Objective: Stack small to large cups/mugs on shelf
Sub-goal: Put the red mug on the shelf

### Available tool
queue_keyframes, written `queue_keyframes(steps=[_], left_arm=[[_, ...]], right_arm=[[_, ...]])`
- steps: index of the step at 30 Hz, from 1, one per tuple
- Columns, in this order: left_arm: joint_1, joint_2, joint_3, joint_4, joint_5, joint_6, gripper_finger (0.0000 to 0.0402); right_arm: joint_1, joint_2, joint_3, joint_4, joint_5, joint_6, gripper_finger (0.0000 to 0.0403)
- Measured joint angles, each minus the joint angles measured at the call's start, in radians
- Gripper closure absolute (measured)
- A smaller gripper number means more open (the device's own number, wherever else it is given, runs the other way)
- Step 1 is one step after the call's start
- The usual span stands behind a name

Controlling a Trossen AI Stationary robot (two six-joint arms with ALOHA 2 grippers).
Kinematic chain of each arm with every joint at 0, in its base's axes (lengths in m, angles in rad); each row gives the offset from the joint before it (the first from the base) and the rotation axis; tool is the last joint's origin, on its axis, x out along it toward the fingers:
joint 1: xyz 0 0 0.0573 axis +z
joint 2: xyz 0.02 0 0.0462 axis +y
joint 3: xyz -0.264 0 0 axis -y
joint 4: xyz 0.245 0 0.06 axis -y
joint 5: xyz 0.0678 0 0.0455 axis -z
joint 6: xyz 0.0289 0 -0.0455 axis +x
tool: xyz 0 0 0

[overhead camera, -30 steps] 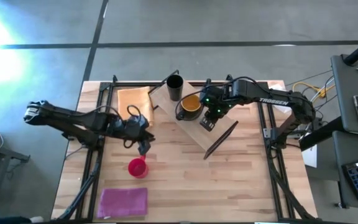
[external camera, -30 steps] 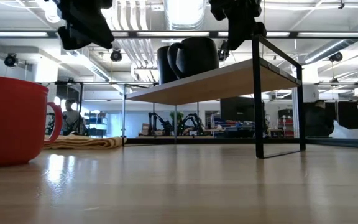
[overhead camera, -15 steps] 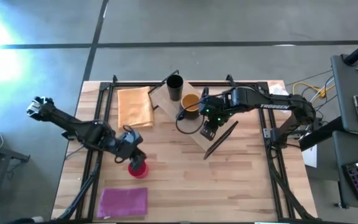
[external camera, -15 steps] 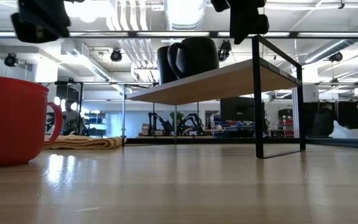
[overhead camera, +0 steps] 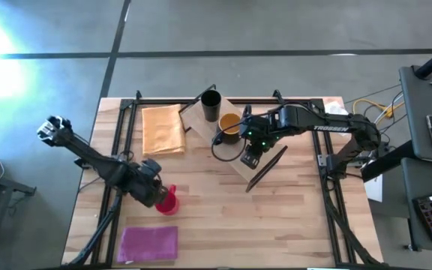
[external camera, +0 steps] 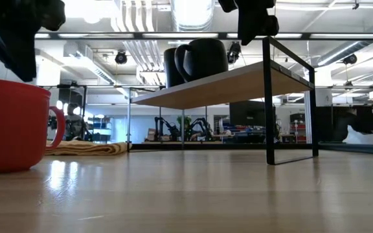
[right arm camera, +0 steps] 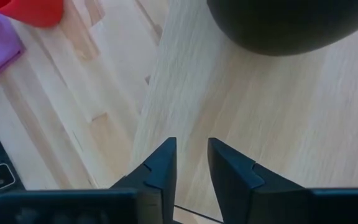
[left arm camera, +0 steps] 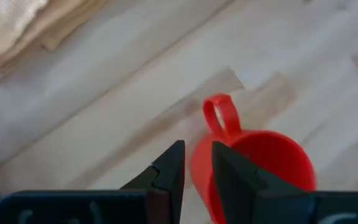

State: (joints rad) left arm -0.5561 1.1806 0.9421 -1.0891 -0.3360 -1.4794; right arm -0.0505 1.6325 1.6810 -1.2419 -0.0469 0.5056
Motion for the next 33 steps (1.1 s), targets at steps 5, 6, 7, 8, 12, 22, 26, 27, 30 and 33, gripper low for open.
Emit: queue_keyframes(steps=[5,6,7,8,12,22,26,27,30,33], left_arm=[[0.023,0.074,-0.015,-0.003,-0.011,-0.001,0.0336],[0.026,0.091,-0.019,-0.003,-0.009,-0.002,0.0336],[0.029,0.11,-0.021,-0.002,-0.009,-0.005,0.0336],[0.031,0.125,-0.023,0.002,-0.007,-0.005,0.0336],[0.045,0.175,-0.035,0.05,-0.006,0.002,0.0336],[0.064,0.192,-0.072,0.329,-0.012,0.124,0.0336],[0.066,0.192,-0.073,0.389,-0.014,0.192,0.0336],[0.066,0.193,-0.074,0.413,-0.014,0.211,0.0336],[0.066,0.193,-0.084,0.492,-0.003,0.257,0.0336],[0.066,0.193,-0.085,0.521,0.015,0.268,0.0336]], right_arm=[[0.0,0.0,0.0,0.0,0.015,0.0,0.033],[0.0,0.0,0.0,0.0,0.015,0.0,0.0331],[0.0,0.0,0.0,0.0,0.015,0.0,0.0332],[0.0,0.0,0.0,0.0,0.015,0.0,0.0333],[0.0,0.0,0.0,0.0,0.022,0.0,0.0332],[0.0,0.0,0.0,-0.003,0.022,-0.001,0.0335],[0.0,0.0,0.0,-0.01,0.022,-0.006,0.0331],[0.0,0.0,0.0,-0.011,0.022,-0.008,0.033],[0.0,0.0,0.0,-0.011,0.022,-0.008,0.0331],[0.0,-0.001,0.0,-0.016,0.022,-0.011,0.0335]])
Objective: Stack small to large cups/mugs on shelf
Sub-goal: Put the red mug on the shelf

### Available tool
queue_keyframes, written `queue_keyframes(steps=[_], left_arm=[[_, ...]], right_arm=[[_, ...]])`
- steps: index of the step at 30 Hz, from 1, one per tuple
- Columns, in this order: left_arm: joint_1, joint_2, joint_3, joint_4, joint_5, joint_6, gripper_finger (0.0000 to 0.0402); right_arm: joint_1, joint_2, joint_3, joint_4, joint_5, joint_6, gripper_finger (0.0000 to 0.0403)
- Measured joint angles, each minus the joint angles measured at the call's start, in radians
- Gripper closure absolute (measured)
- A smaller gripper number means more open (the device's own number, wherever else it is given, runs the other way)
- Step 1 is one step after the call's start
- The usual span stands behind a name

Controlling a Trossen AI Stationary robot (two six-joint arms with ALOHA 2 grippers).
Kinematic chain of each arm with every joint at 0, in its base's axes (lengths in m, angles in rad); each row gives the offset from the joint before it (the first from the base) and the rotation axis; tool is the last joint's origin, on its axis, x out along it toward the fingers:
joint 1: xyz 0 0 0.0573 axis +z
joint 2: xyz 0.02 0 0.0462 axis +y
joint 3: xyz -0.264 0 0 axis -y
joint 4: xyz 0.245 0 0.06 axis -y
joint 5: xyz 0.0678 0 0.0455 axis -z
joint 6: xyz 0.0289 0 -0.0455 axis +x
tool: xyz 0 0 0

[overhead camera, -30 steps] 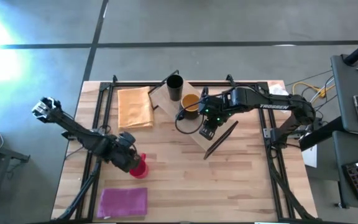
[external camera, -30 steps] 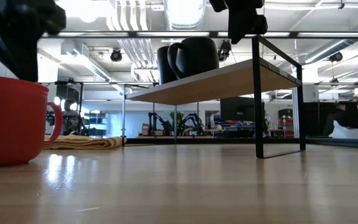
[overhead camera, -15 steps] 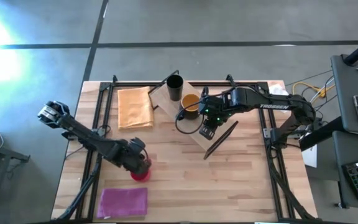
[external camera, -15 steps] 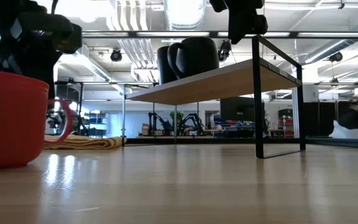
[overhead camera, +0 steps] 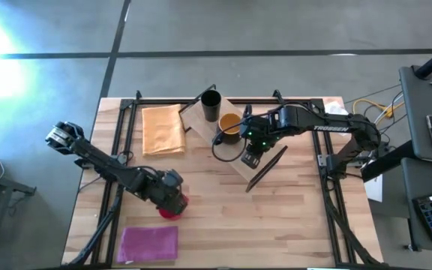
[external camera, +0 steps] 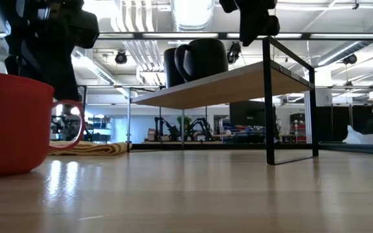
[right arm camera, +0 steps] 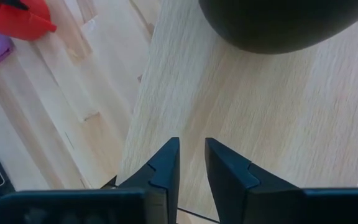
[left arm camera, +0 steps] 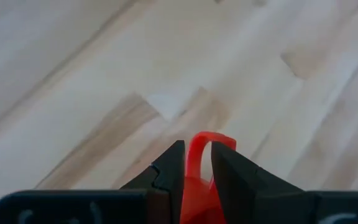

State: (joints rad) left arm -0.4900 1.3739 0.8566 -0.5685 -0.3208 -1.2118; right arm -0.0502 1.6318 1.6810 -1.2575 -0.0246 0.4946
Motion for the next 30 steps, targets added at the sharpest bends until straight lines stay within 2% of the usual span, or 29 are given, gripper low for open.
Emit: queue_keyframes(steps=[6,14,19,22,25,28,30], left_arm=[[0.0,-0.001,0.0,0.053,0.105,0.086,0.0336],[-0.005,-0.032,0.0,0.115,0.217,0.125,0.0336],[-0.005,-0.066,0.001,0.115,0.186,0.124,0.0336],[-0.007,-0.089,0.001,0.093,0.14,0.081,0.0336],[-0.018,-0.113,0.001,-0.008,0.111,-0.04,0.0336],[-0.056,-0.138,0.001,-0.092,0.127,-0.141,0.0336],[-0.089,-0.172,0.001,-0.091,0.154,-0.168,0.0336]], right_arm=[[0.0,0.0,0.0,-0.014,0.0,-0.022,0.0337],[0.0,0.0,0.0,-0.02,0.0,-0.035,0.0339],[0.0,-0.001,0.0,-0.02,0.0,-0.051,0.0339],[0.0,-0.001,0.0,-0.02,0.0,-0.067,0.0339],[0.0,-0.001,0.0,-0.022,0.0,-0.084,0.0339],[-0.001,-0.001,0.0,-0.024,0.001,-0.095,0.0339],[-0.002,-0.001,0.0,-0.026,0.001,-0.105,0.0339]])
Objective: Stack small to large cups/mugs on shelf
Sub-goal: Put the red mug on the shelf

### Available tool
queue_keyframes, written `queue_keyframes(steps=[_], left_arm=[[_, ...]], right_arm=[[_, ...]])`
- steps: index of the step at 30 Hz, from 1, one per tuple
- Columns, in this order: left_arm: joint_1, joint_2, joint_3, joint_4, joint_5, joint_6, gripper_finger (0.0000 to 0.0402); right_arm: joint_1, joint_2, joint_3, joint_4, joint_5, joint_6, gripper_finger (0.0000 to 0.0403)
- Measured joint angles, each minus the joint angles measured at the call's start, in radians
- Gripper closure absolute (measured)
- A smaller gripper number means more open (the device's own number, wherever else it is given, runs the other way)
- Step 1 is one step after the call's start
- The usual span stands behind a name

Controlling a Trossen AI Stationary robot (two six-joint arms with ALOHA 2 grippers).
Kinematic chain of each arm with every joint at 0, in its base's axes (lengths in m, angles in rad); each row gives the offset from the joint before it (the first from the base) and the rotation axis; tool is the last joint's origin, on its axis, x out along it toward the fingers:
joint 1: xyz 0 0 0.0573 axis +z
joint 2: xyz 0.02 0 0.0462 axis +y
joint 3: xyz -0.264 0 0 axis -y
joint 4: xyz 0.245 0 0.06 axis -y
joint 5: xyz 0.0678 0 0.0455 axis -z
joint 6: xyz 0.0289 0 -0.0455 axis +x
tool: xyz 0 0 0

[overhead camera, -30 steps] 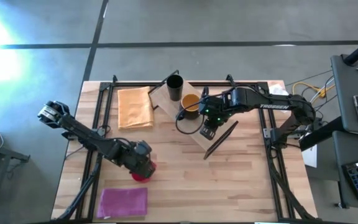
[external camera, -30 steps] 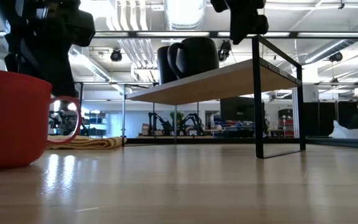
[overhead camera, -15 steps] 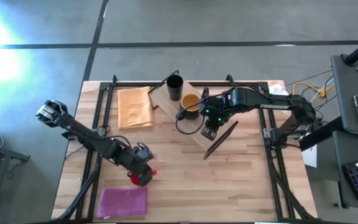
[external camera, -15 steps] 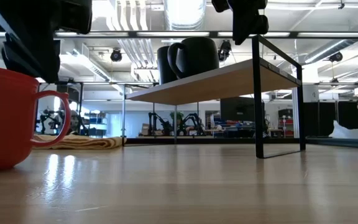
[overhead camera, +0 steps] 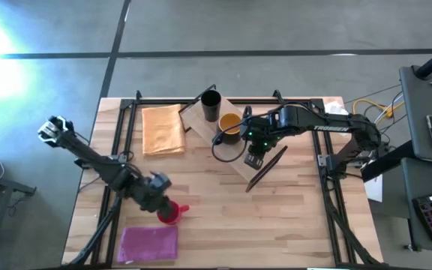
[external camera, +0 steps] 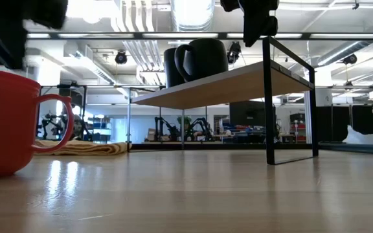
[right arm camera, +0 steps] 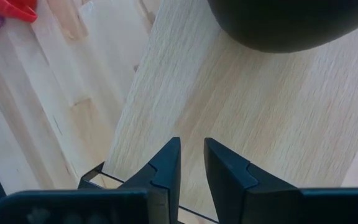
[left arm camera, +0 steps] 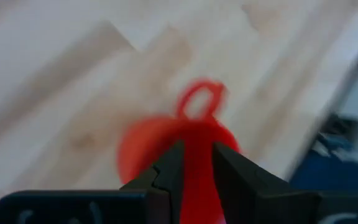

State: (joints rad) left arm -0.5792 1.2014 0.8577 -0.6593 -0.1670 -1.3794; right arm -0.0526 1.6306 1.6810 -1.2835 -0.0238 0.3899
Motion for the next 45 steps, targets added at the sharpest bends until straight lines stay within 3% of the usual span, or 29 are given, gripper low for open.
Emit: queue_keyframes(steps=[7,15,22,29,36,45], left_arm=[[-0.11,-0.135,0.004,-0.062,0.023,-0.183,0.0336],[-0.261,-0.136,0.0,-0.135,0.193,-0.469,0.0336],[-0.274,-0.009,-0.001,-0.093,0.086,-0.553,0.0336],[-0.273,0.133,-0.002,-0.028,0.065,-0.612,0.0336],[-0.271,0.187,-0.002,-0.032,-0.084,-0.684,0.0336],[-0.252,0.182,-0.036,-0.04,-0.089,-0.703,0.0336]], right_arm=[[-0.015,0.0,0.0,0.001,0.002,-0.051,0.0339],[-0.04,0.0,0.0,0.001,0.003,-0.074,0.0339],[-0.04,0.0,0.0,0.002,0.026,-0.08,0.0339],[-0.04,0.0,0.0,0.002,0.026,-0.08,0.0339],[-0.038,-0.003,0.0,-0.07,0.014,-0.071,0.0339],[-0.003,-0.028,0.0,-0.082,-0.147,-0.11,0.0339]])
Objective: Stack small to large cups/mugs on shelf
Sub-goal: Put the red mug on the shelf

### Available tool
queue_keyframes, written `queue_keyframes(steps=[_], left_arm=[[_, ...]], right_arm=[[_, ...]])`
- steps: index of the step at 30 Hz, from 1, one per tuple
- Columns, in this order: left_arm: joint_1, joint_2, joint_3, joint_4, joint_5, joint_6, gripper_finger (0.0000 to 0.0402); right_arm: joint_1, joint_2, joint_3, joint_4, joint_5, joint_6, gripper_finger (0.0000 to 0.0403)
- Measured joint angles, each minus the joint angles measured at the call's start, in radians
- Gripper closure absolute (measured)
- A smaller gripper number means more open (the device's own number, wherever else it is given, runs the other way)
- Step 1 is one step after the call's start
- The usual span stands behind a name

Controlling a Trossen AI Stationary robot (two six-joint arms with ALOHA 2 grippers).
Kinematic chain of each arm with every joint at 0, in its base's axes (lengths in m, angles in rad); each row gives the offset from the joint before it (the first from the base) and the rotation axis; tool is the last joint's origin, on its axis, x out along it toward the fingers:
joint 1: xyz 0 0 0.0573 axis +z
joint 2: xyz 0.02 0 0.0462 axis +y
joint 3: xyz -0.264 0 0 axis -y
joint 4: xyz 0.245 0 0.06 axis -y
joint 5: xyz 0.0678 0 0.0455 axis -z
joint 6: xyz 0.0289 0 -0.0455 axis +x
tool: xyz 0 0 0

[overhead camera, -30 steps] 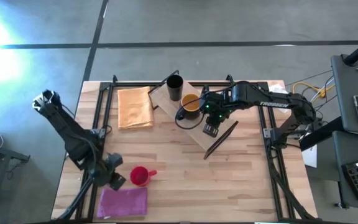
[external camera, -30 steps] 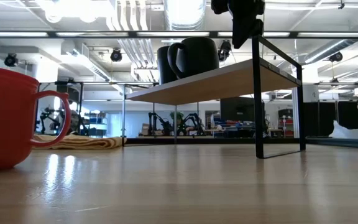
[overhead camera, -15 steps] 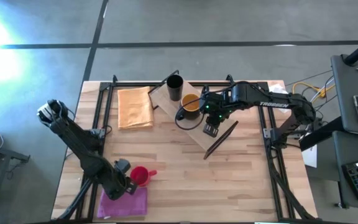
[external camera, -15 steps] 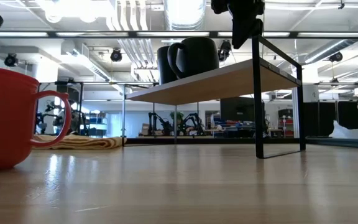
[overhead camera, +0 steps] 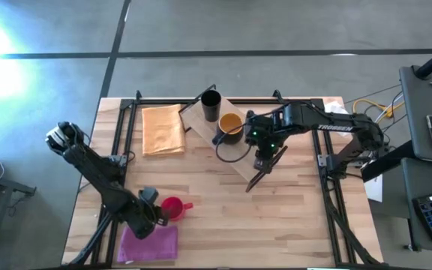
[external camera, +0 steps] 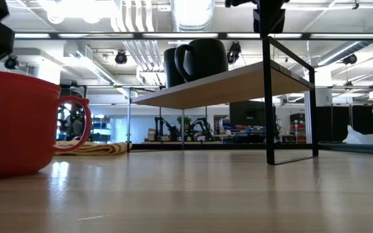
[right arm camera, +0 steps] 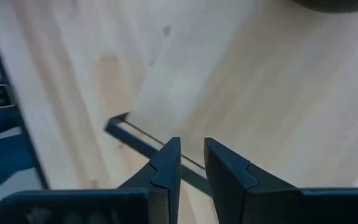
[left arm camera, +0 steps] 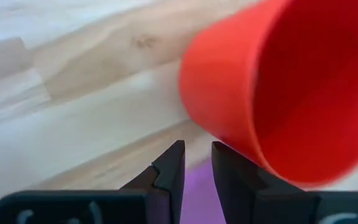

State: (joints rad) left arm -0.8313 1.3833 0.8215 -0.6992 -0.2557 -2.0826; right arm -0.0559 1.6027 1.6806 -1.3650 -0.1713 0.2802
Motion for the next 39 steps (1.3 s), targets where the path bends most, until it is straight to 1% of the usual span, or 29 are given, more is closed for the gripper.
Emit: queue_keyframes(steps=[3,7,10,14,17,20,22,25,28,31,34,36,39], left_arm=[[0.01,-0.009,-0.03,-0.001,-0.02,-0.016,0.0336],[0.021,-0.016,-0.058,-0.006,-0.094,-0.028,0.0336],[0.02,-0.019,-0.073,-0.018,-0.169,-0.03,0.0336],[0.023,-0.028,-0.097,-0.019,-0.276,-0.027,0.0336],[0.03,-0.035,-0.109,-0.019,-0.321,-0.002,0.0336],[0.038,-0.043,-0.109,-0.019,-0.319,0.074,0.0336],[0.038,-0.052,-0.105,-0.057,-0.274,0.128,0.0336],[0.023,-0.08,-0.095,-0.145,-0.216,0.15,0.0336],[-0.007,-0.132,-0.086,-0.182,-0.213,0.162,0.0336],[-0.045,-0.182,-0.079,-0.152,-0.214,0.186,0.0336],[-0.086,-0.2,-0.076,-0.087,-0.212,0.208,0.0336],[-0.116,-0.193,-0.076,-0.043,-0.213,0.213,0.0336],[-0.158,-0.153,-0.076,0.032,-0.214,0.212,0.0336]], right_arm=[[0.008,-0.006,0.0,0.014,-0.056,0.0,0.034],[0.033,-0.012,0.0,0.048,-0.07,0.034,0.034],[0.069,-0.012,0.0,0.102,-0.068,0.142,0.034],[0.157,-0.012,0.0,0.219,-0.06,0.265,0.034],[0.223,-0.01,0.0,0.309,0.002,0.379,0.034],[0.277,0.003,0.0,0.389,0.051,0.48,0.034],[0.312,0.018,0.0,0.428,0.07,0.537,0.034],[0.366,0.045,0.0,0.464,0.112,0.604,0.034],[0.399,0.088,0.0,0.494,0.158,0.663,0.034],[0.405,0.143,0.0,0.542,0.17,0.709,0.034],[0.404,0.2,0.0,0.631,0.167,0.744,0.0343],[0.404,0.238,0.0,0.702,0.14,0.755,0.0355],[0.405,0.289,0.0,0.812,0.099,0.757,0.0386]])
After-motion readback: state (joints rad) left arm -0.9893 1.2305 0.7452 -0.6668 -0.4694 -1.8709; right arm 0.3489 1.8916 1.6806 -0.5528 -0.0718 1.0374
